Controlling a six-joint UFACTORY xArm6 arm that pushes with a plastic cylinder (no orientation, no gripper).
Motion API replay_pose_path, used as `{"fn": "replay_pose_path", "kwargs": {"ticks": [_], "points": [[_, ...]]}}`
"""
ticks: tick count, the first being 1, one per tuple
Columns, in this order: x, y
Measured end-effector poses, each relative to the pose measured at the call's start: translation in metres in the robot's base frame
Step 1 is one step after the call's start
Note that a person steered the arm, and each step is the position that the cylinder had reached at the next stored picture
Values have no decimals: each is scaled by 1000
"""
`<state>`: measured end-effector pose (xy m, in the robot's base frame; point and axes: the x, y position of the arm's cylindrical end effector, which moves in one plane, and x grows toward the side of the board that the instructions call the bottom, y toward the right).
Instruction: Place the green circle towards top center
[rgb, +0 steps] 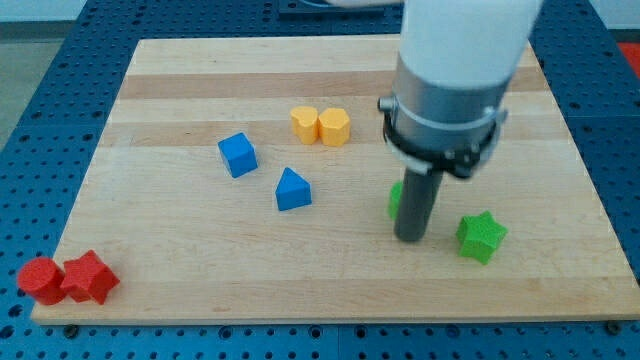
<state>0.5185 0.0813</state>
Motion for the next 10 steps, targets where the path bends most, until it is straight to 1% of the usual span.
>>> {"fn": "replay_pose_path", "kwargs": {"ticks": [1, 3, 4, 5, 6, 7, 8, 9, 10], "points": [[-39, 1], [-37, 1], [-31, -9], [-48, -11], [-88, -9], [-99, -8], [-99, -8], [-105, 8], [-142, 21]]}}
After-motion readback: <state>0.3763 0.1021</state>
